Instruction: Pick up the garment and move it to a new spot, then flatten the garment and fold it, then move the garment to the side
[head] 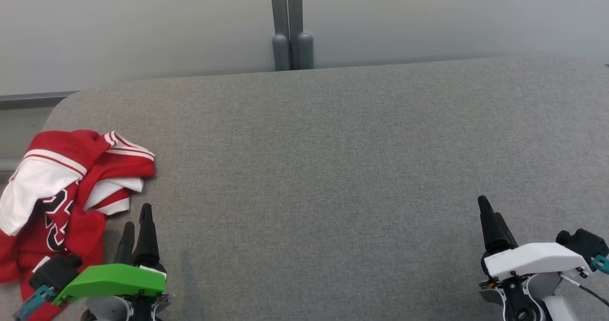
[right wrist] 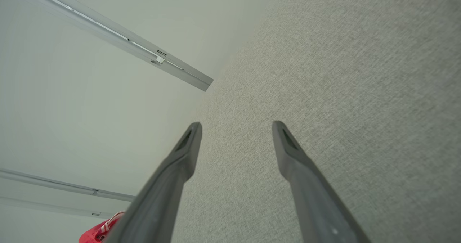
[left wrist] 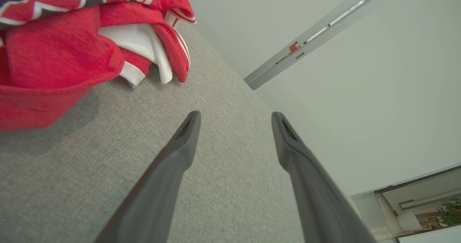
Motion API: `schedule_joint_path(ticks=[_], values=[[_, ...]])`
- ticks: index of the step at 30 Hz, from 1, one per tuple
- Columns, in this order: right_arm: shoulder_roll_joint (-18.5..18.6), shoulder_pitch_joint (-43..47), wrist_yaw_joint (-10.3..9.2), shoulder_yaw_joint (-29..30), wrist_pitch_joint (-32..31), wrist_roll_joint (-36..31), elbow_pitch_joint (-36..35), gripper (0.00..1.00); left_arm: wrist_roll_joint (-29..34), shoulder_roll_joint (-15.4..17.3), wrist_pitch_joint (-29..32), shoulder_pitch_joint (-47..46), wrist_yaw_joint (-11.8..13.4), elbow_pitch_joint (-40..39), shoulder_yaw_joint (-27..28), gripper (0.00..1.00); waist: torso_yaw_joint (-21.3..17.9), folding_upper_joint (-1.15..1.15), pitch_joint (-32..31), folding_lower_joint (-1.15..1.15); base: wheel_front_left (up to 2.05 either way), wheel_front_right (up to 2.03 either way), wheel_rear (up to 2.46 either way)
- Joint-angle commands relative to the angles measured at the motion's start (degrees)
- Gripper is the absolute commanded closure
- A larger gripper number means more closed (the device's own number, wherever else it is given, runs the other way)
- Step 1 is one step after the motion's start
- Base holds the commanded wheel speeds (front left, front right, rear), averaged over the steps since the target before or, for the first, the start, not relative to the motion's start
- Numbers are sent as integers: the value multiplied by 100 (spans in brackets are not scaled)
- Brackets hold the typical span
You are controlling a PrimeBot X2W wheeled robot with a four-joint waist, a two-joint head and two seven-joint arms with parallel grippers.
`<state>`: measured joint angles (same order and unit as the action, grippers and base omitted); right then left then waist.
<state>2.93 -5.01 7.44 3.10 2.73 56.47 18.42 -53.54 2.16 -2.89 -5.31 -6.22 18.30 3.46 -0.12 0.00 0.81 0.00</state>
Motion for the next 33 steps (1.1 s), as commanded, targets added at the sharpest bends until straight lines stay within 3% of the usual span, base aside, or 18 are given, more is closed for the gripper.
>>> schedule_joint_path(ticks=[1,33], values=[[18,-119,3,3,81,-237,-37,0,246,45,-65,-19,17,-66,-9,0,-5,0,-1,0,0,0,0],[-15,98,5,-180,626,-2738,-191,0,2647,69,-605,153,196,91,-170,0,-37,0,-56,0,0,0,0]])
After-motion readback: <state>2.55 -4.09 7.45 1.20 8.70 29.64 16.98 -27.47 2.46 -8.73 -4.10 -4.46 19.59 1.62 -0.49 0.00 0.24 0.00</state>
